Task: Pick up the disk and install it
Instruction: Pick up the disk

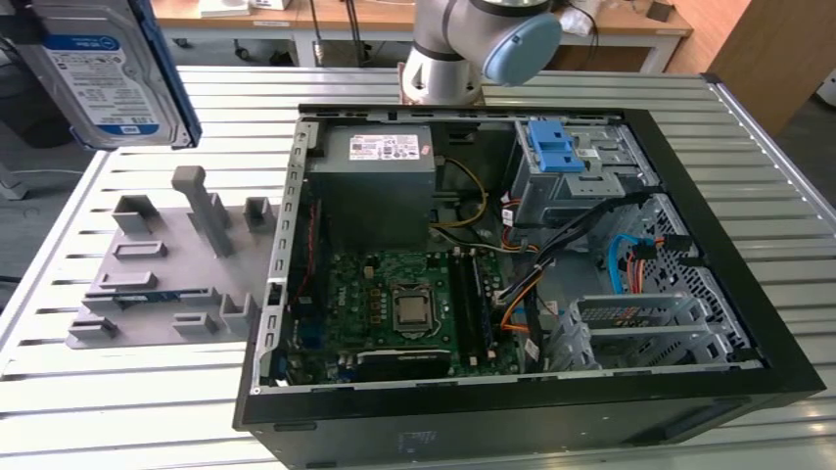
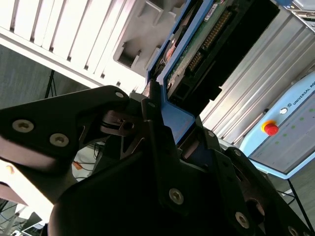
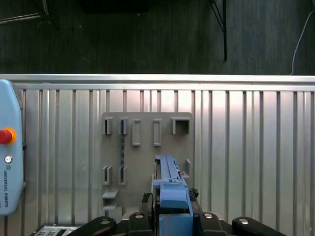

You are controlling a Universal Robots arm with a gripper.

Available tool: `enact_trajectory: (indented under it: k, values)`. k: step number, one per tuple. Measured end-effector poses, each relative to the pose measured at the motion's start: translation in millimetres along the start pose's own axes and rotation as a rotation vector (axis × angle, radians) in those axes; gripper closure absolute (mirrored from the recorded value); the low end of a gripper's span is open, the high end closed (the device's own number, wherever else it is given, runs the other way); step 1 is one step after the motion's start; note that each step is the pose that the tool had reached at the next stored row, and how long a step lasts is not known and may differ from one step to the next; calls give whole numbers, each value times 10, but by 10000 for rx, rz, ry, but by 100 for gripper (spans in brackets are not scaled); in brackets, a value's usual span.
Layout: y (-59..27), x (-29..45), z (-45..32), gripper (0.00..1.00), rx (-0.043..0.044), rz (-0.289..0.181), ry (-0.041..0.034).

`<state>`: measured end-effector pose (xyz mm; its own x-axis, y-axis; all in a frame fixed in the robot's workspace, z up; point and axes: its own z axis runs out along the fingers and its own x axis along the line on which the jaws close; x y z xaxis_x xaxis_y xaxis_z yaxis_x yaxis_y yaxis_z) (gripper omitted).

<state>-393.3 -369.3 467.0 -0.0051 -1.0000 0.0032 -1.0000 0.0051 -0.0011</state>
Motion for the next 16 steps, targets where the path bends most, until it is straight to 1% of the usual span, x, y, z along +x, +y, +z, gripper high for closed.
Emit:
enact_trajectory:
  k: [10, 16]
  values:
    - [-63, 2, 2, 64, 1, 1, 0]
    - [-118, 3, 3, 64, 1, 1, 0]
